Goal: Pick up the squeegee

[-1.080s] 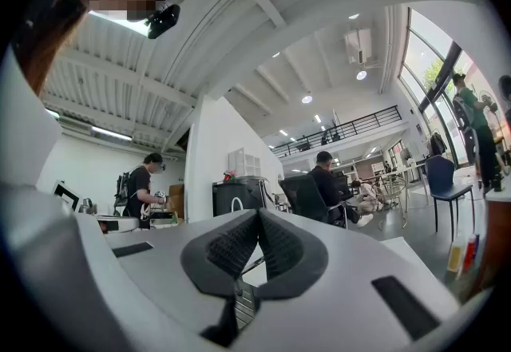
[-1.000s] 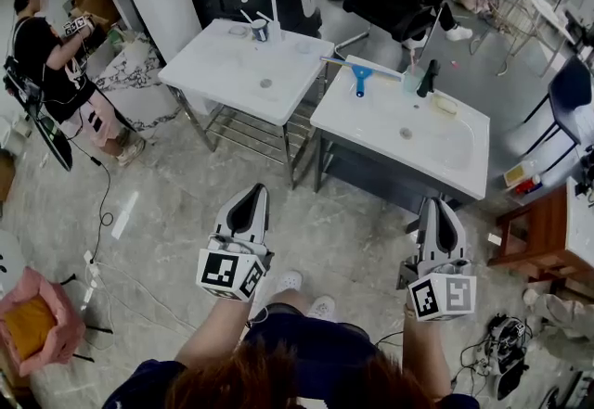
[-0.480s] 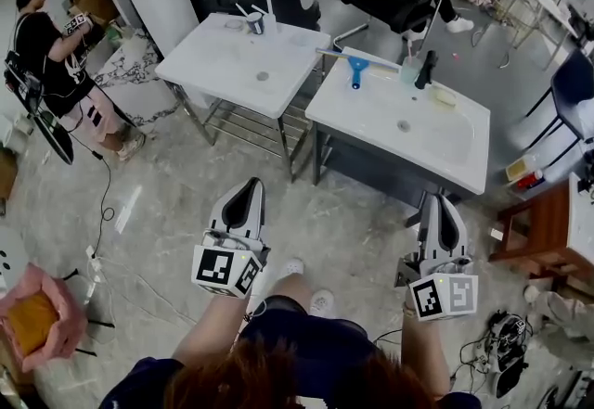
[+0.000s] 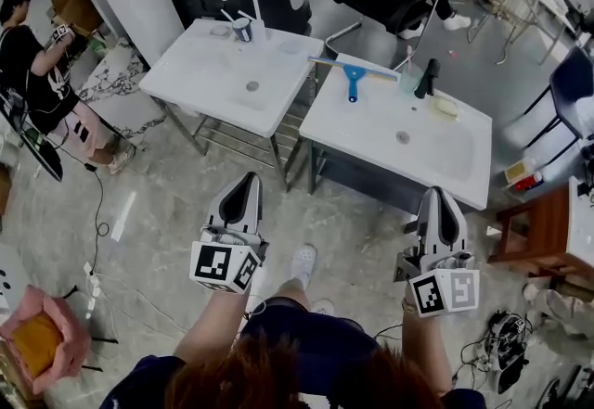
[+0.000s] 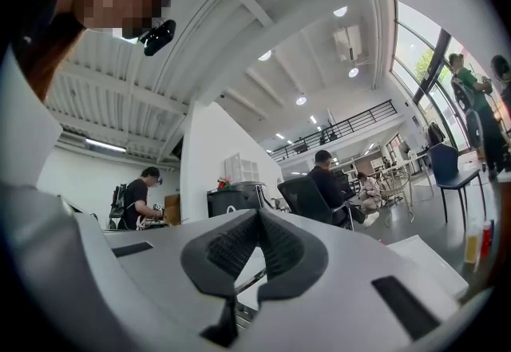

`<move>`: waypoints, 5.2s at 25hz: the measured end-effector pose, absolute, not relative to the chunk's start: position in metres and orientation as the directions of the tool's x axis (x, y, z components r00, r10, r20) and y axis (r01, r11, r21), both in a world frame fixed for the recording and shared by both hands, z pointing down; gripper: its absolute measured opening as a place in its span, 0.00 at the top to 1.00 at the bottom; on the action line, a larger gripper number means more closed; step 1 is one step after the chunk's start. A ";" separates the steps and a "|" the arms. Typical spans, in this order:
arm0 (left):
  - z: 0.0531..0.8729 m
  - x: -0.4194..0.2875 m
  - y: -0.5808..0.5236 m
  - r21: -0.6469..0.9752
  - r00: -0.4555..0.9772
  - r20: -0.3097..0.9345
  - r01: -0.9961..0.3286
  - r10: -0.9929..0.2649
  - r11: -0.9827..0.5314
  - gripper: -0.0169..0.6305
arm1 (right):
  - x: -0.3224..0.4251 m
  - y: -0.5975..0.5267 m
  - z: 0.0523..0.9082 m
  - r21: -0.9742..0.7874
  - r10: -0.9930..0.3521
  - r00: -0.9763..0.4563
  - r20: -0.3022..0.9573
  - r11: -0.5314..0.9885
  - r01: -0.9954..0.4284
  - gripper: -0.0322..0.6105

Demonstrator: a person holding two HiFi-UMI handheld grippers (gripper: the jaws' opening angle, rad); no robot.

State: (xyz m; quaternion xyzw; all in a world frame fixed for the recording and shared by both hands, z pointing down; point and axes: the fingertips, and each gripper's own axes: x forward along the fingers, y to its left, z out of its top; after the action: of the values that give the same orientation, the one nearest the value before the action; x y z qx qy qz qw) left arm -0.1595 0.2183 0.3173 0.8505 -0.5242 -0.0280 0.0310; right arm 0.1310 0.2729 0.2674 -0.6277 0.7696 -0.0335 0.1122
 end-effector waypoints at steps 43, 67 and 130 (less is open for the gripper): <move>0.317 -0.074 -0.197 0.022 0.276 -0.045 -0.961 -0.960 -0.277 0.94 | 0.211 -0.193 0.262 -0.220 -0.907 -0.397 -0.142 0.420 -0.880 0.93; 0.377 -0.050 -0.322 0.094 0.447 0.067 -0.893 -0.892 -0.441 0.94 | 0.162 -0.295 0.464 -0.324 -0.892 -0.320 0.320 0.214 -0.921 0.92; 0.428 -0.063 -0.331 0.093 0.453 0.185 -0.891 -0.872 -0.444 0.94 | 0.133 -0.305 0.573 -0.361 -0.783 -0.334 0.524 0.151 -0.920 0.70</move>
State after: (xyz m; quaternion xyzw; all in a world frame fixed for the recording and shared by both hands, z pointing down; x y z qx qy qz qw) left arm -0.0631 -0.3305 0.4284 0.8478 -0.5200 0.0548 0.0886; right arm 0.1328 -0.3050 0.5732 -0.5672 0.7510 -0.3208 -0.1067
